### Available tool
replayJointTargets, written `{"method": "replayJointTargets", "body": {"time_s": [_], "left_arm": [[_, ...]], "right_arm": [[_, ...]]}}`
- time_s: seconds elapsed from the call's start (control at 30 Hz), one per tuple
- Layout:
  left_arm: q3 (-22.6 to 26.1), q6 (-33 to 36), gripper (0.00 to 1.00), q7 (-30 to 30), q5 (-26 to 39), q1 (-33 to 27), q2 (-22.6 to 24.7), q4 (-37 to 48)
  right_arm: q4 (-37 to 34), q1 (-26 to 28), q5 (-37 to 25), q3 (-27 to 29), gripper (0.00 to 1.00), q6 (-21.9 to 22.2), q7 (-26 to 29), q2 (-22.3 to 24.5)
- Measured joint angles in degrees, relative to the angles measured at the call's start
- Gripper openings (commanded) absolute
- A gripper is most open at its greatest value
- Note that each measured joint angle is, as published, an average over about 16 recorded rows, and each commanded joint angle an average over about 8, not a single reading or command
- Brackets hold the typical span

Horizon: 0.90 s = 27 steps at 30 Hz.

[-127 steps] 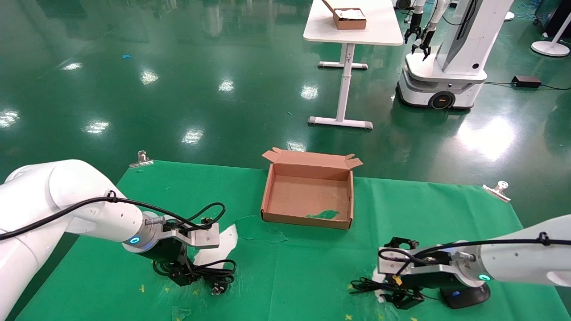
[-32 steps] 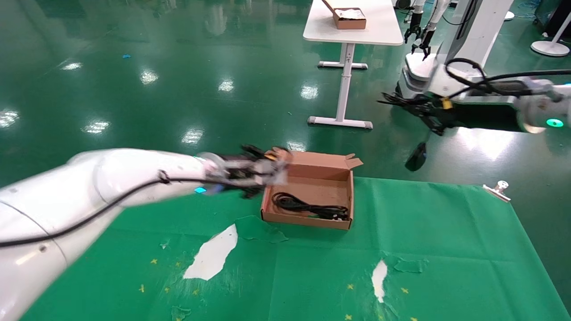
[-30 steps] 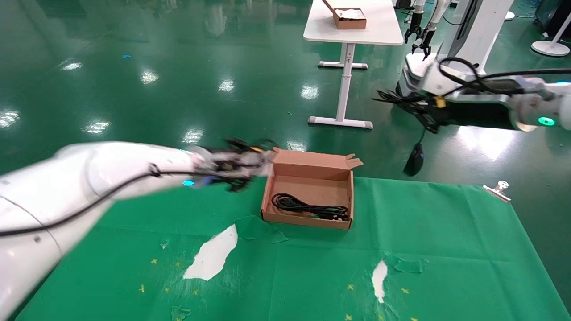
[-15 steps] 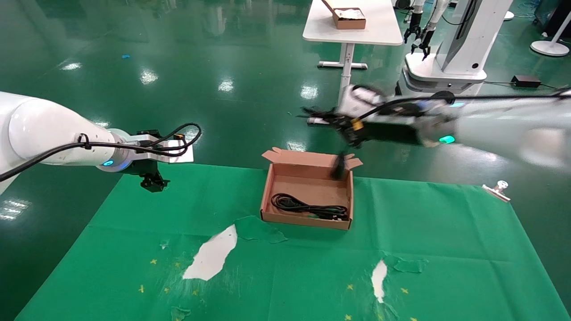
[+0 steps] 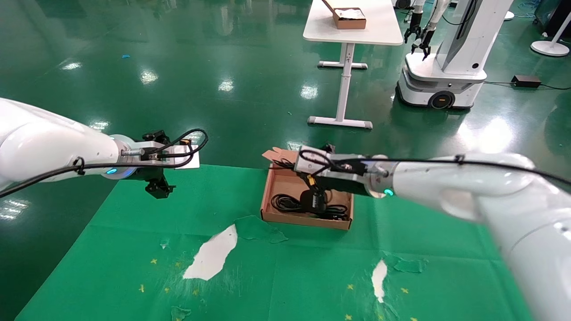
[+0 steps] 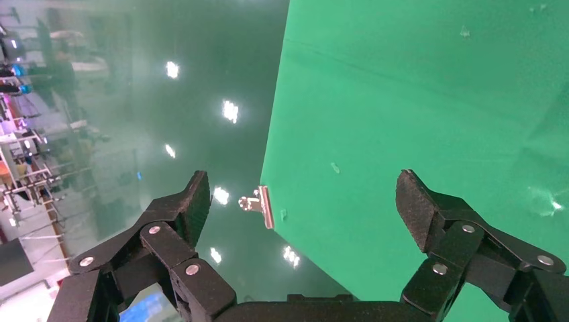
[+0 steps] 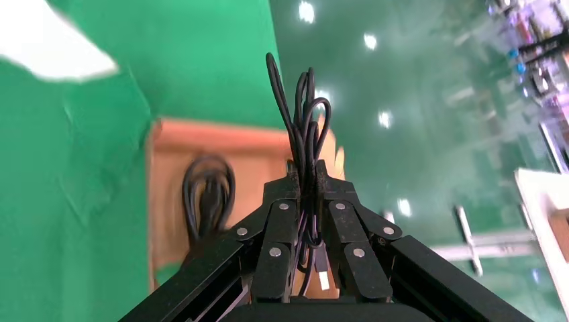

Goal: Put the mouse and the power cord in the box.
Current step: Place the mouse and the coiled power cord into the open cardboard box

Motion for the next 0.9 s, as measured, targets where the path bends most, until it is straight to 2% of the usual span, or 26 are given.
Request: {"method": "replayJointTargets", "body": {"time_s": [0.13, 0.17, 0.2, 0.43, 0.9], "left_arm": [[0.49, 0.27, 1.00, -2.43, 1.62, -0.06, -0.96, -2.54], [0.58, 0.32, 1.00, -2.86, 1.91, -0.08, -1.13, -2.98], [0.64, 0.37, 1.00, -3.20, 2.15, -0.09, -1.26, -3.33], [0.81, 0.52, 1.00, -3.93, 2.74, -0.11, -1.58, -4.15], [0.62, 0.42, 1.00, -3.37, 2.20, -0.07, -1.26, -3.47]], "right_arm": [[1.76, -1.78, -0.57, -2.43, 0.86, 3.11, 2.17, -0.16], [2.08, -2.09, -0.68, -2.91, 0.96, 3.77, 2.61, -0.18], [2.34, -2.33, -0.79, -3.32, 1.00, 4.35, 2.96, -0.19], [2.89, -2.90, -1.10, -4.37, 1.00, 5.80, 3.77, -0.22], [4.96, -3.64, 1.29, -2.72, 1.00, 2.60, 4.85, 1.81]]}}
